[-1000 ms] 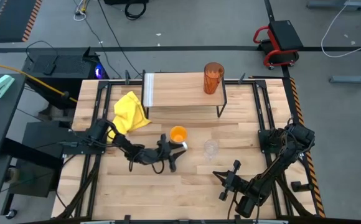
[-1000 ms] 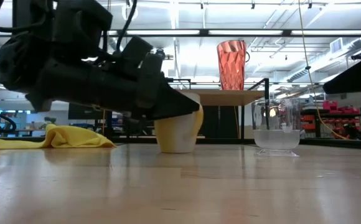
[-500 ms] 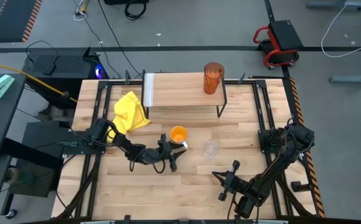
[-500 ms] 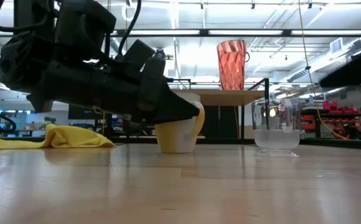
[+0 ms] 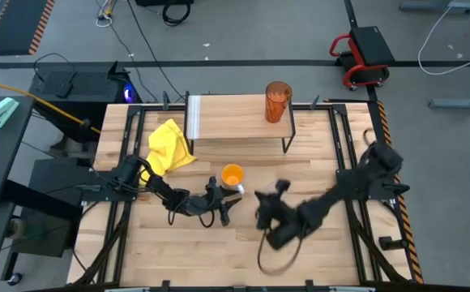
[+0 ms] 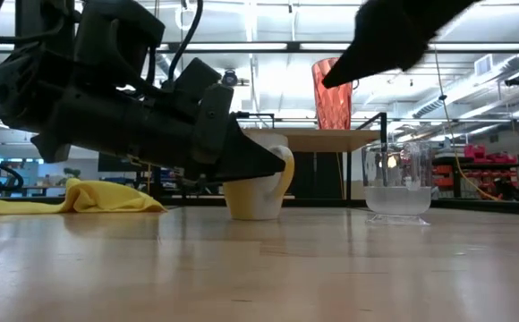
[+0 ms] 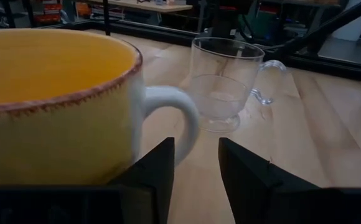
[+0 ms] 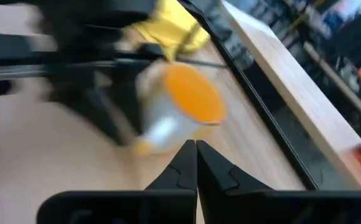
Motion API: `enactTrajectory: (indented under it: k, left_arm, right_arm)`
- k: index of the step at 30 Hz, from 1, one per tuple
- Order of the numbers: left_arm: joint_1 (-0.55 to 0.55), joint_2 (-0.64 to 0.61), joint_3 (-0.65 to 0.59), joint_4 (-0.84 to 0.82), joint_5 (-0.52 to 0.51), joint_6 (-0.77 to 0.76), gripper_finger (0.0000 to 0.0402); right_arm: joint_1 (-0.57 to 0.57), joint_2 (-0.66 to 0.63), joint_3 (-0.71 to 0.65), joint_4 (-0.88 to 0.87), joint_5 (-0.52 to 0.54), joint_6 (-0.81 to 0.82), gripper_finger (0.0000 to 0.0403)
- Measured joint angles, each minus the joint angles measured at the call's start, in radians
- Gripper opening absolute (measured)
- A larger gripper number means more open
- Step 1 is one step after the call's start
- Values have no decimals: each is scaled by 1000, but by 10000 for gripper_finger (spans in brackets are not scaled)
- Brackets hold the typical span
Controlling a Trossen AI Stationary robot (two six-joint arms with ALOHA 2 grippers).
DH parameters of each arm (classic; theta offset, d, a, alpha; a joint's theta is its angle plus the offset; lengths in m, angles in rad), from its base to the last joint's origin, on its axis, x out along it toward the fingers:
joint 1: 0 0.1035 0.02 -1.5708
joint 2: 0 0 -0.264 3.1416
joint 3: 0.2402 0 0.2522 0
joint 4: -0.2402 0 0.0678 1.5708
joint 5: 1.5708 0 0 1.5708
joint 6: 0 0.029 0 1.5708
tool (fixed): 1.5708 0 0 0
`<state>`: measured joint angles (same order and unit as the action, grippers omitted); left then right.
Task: Stack small to large cups/mugs on shelf
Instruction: Put the yellow mug on the shelf
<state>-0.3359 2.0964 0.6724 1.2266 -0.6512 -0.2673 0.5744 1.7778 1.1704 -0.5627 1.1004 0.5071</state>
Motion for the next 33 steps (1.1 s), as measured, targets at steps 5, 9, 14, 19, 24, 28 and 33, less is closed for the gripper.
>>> enactTrajectory:
  k: [5, 9, 14, 19, 24, 28, 33]
  left_arm:
    - [1, 0, 0, -1, -1, 2, 128]
    - [1, 0, 0, -1, -1, 2, 132]
    - [1, 0, 0, 0, -2, 1, 134]
    - [1, 0, 0, 0, -2, 1, 128]
    - [1, 0, 0, 0, -2, 0, 133]
    - [1, 0, 0, 0, -2, -1, 137]
    - [-1, 0, 0, 0, -2, -2, 133]
  right_arm:
    - [-117, -210, -57, 31, -195, -29, 3]
    - [-233, -320, -98, 41, -351, -37, 2]
    - [-339, -319, -124, 58, -527, -71, 2]
    - [-381, -248, -126, 88, -579, -110, 1]
    - [-409, -189, -126, 124, -595, -119, 0]
    - [-423, -141, -108, 169, -628, -151, 0]
    - [-423, -106, -86, 193, -655, -175, 0]
